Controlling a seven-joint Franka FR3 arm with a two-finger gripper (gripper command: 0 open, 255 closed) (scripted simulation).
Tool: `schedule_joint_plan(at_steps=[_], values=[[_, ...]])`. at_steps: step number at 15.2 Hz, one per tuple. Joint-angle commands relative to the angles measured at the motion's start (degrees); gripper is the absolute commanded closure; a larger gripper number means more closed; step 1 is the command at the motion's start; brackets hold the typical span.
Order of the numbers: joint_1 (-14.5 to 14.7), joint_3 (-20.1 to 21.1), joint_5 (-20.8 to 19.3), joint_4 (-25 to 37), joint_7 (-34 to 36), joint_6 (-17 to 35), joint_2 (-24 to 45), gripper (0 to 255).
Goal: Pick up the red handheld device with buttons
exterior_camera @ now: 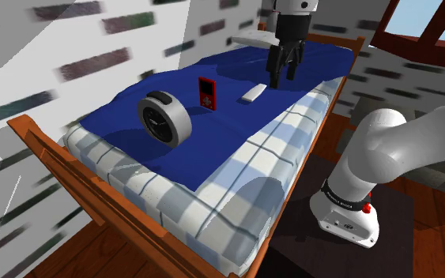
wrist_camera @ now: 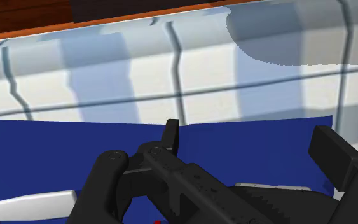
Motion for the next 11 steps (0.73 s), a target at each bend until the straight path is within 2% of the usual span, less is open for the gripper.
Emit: schedule_joint_plan(at_steps=[1,11], values=[[0.0,0.0,0.0,0.0,0.0,0.0,0.0,0],[-1.3,-1.8,-3.0,7.8,-4.3,13.3,20.4,0]])
